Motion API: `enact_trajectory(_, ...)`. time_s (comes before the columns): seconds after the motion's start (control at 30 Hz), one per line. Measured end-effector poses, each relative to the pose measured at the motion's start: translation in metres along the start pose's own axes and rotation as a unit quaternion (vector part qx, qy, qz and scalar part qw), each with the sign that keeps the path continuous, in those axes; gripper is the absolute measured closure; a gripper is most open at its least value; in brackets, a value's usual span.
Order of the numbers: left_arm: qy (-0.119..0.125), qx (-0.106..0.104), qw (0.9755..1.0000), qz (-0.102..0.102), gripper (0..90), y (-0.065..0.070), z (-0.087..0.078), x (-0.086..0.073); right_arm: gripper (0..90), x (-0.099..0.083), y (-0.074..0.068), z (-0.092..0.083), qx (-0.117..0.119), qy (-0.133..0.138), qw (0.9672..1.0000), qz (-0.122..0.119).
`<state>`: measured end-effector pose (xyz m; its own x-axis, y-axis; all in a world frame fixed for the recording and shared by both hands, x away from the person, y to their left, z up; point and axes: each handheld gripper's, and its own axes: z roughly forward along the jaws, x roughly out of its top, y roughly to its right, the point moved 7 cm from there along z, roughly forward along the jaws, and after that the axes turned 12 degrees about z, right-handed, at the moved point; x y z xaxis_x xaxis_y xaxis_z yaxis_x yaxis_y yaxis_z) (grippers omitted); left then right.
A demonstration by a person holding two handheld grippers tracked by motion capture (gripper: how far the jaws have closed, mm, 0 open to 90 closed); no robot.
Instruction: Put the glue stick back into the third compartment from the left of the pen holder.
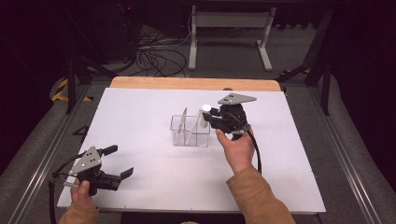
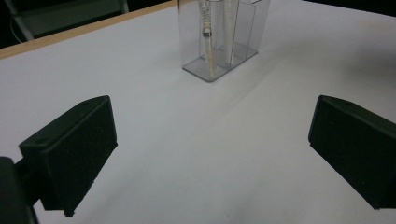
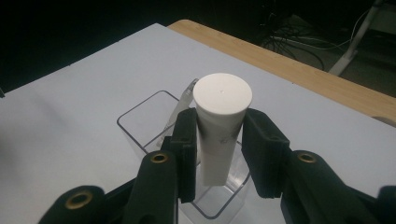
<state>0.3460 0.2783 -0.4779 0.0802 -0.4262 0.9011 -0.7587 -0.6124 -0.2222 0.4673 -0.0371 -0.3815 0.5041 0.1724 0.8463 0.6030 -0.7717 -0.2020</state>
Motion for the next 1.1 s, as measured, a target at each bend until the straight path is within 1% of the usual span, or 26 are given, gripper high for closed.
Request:
enact_trajectory(0.13,0.0,-0.001,1.0,-0.001,1.8,0.0,0.0,0.0,67.2,-0.002,0.002,0.001,0.001,-0.004,1.0,0.002)
enact_trajectory(0.3,0.0,-0.001,1.0,-0.001,1.8,0.0,0.0,0.0,67.2,-0.004,0.001,0.003,0.004,-0.006,1.0,0.004)
enact_trajectory(0.33,0.0,-0.001,1.0,-0.001,1.8,0.0,0.0,0.0,67.2,-0.005,0.001,0.003,0.003,-0.01,0.9999,0.002)
enact_trajectory(0.53,-0.001,-0.001,1.0,-0.001,1.8,0.0,0.0,0.0,67.2,-0.01,0.002,0.007,0.007,-0.018,0.9998,0.008)
enact_trajectory(0.6,-0.001,-0.001,1.0,-0.001,1.8,0.0,0.0,0.0,67.2,-0.012,0.002,0.008,0.009,-0.02,0.9997,0.006)
enact_trajectory(0.8,0.0,-0.001,1.0,0.0,1.8,0.0,0.0,0.0,67.2,-0.015,0.001,0.011,0.012,-0.025,0.9995,0.014)
enact_trajectory(0.9,0.0,0.001,1.0,0.0,1.8,0.0,0.0,0.0,67.2,-0.017,0.001,0.012,0.013,-0.027,0.9995,0.008)
enact_trajectory(1.07,-0.001,-0.001,1.0,0.0,1.8,0.0,0.0,0.0,67.1,-0.019,-0.001,0.015,0.015,-0.031,0.9993,0.014)
enact_trajectory(1.1,0.001,-0.004,1.0,-0.004,1.8,0.001,0.001,0.0,67.1,-0.02,-0.001,0.015,0.015,-0.031,0.9993,0.011)
